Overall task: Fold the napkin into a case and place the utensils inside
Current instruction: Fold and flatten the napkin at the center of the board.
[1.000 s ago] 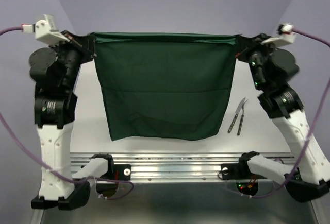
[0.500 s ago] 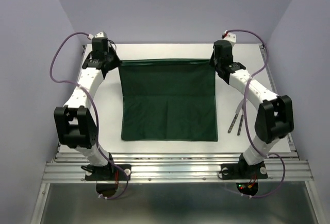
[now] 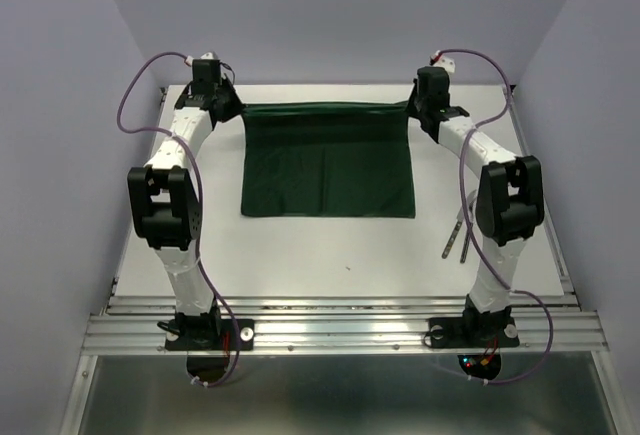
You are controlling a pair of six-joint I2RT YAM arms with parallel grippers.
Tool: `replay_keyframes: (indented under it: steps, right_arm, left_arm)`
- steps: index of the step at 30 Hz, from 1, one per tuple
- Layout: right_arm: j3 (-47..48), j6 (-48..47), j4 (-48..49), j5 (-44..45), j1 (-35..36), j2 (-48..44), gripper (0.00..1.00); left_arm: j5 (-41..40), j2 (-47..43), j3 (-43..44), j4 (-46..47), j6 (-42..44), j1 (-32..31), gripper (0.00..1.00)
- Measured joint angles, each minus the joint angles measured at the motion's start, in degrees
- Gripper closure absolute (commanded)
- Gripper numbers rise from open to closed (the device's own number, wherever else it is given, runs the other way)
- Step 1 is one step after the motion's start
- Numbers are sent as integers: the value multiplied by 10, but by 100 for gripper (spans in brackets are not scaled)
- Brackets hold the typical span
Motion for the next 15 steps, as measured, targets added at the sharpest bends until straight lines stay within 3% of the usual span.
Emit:
replay_keyframes:
  steps: [4, 15]
  right_arm:
    - [-40, 14, 6, -26, -2, -35, 99]
    - [-298, 81, -16, -140, -3, -247, 99]
  left_arm:
    - [2, -3, -6, -2, 3, 3, 100]
    - [6, -129, -176, -43, 10, 11, 100]
